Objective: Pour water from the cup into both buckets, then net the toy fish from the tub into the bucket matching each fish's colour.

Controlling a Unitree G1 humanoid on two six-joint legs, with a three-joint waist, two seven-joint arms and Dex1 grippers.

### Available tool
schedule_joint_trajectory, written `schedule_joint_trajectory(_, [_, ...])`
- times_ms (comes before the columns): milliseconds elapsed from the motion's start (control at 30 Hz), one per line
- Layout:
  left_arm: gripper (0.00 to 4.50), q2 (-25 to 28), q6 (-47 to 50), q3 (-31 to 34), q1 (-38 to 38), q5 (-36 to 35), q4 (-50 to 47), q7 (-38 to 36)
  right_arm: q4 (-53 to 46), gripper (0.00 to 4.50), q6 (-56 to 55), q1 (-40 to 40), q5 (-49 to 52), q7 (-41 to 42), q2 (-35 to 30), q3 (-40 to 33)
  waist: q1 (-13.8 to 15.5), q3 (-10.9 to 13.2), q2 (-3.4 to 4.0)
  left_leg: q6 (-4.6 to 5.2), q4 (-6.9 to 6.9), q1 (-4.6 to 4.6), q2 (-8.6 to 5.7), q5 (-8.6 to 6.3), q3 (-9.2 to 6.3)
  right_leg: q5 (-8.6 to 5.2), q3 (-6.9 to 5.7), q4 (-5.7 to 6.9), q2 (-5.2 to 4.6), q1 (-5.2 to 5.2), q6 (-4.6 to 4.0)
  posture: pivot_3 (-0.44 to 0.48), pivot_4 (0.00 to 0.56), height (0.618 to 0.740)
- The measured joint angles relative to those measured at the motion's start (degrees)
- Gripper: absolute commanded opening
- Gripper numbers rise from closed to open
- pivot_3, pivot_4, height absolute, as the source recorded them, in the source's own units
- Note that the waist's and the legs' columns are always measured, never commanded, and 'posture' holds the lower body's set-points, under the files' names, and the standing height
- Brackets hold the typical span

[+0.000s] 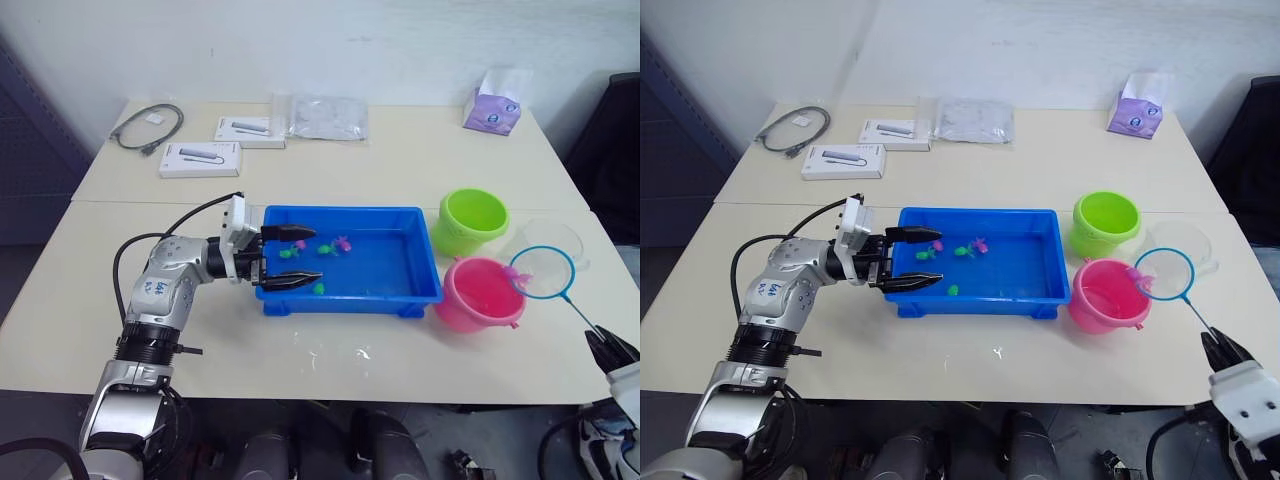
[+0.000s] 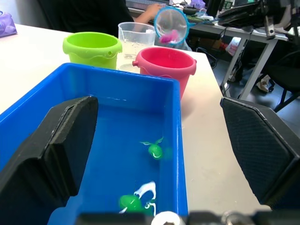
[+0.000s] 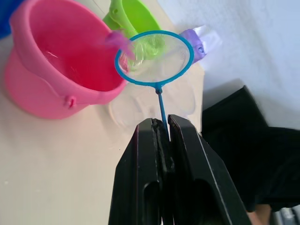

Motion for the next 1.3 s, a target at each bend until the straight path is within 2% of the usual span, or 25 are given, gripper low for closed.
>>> schedule_joint_trajectory(200, [4.49,0.16,1.68,0.01,0.61,-0.05,-2.66,0.55,-0.14,0.0,-8.07,-0.25,-11.5,-1.53,-5.87,0.21,-0.01,0.0,0.0,-0.01,0.0,0.02,0.0,0.0,0.05,0.0,0.06,0.0,0.05,0.0,0.0,0.0,0.15,0.74])
schedule_joint_trajectory(300, [4.49,1.05,2.5,0.37,1.05,-0.14,-4.19,1.27,-0.76,0.0,-6.6,-2.53,-8.22,-1.88,-5.33,1.69,-0.01,0.0,0.0,-0.03,0.01,0.03,0.02,0.02,0.03,0.0,0.09,0.0,0.07,0.01,0.0,0.0,0.15,0.74])
schedule_joint_trajectory(400, [4.49,2.22,3.67,1.27,2.27,-0.27,-5.68,2.56,-7.53,0.0,6.72,-6.41,9.76,0.0,-4.48,8.01,-0.48,0.0,0.01,-0.06,0.03,0.1,0.08,0.04,0.02,-0.02,0.18,0.14,-0.1,0.01,-0.03,0.0,0.15,0.74])
schedule_joint_trajectory(500, [4.49,3.82,4.38,1.78,3.55,-0.3,-6.21,3.44,-14.01,0.0,20.52,-10.39,22.15,1.43,-8.58,13.44,-0.76,0.0,0.0,-0.06,0.06,0.1,0.09,0.05,-0.03,-0.05,0.15,0.25,-0.12,0.01,-0.09,0.0,0.15,0.74])
schedule_joint_trajectory(633, [4.49,6.43,5.28,3.74,5.9,-0.35,-7.92,4.89,-16.03,0.0,41.95,-21.72,31.97,-2.45,-13.85,19.42,-1.12,-0.01,-0.01,-0.06,0.08,0.07,0.09,0.05,-0.11,-0.06,0.1,0.28,-0.22,0.0,-0.11,0.0,0.15,0.74])
schedule_joint_trajectory(700, [4.49,7.12,5.59,4.52,7.07,-0.38,-9.04,5.73,-15.71,0.0,49.71,-26.98,33.44,-4.66,-15.75,22.88,-1.12,0.0,-0.01,-0.06,0.07,0.04,0.09,0.04,-0.12,-0.07,0.09,0.27,-0.24,-0.03,-0.13,0.0,0.15,0.74])
schedule_joint_trajectory(800, [4.49,8.45,6.42,5.69,8.74,-0.45,-10.5,7.38,-12.67,0.0,61.41,-36.51,33.15,-7.86,-18.15,30.01,-1.03,0.0,-0.01,-0.06,0.07,-0.05,0.07,0.05,-0.17,-0.07,0.0,0.29,-0.25,-0.08,-0.14,0.0,0.15,0.74])
schedule_joint_trajectory(933, [4.49,9.55,7.89,7.48,11.77,-0.74,-12.6,9.77,-5.55,0.0,68.22,-47.47,30.14,-9.08,-18.58,40.07,-1.27,0.0,0.0,-0.06,0.06,-0.1,0.08,0.04,-0.15,-0.07,-0.03,0.3,-0.24,-0.12,-0.13,0.0,0.15,0.74])
schedule_joint_trajectory(1200, [4.49,9.87,8.35,9.41,15.11,-1.02,-14.5,12.37,4.98,0.0,70.01,-59.15,22.95,-7.22,-18.57,53.3,-1.3,0.0,-0.01,-0.06,0.05,-0.18,0.06,0.05,-0.15,-0.05,-0.22,0.27,-0.22,-0.14,-0.11,0.0,0.15,0.74])
schedule_joint_trajectory(1300, [4.49,9.97,6.75,9.91,16.71,-1.01,-13.87,12.01,8.08,0.0,69.46,-62.64,21.92,-5.88,-15.9,55.48,-1.47,0.0,-0.01,-0.08,0.03,-0.18,0.1,0.04,-0.13,-0.06,-0.23,0.27,-0.21,-0.17,-0.11,0.0,0.15,0.74])
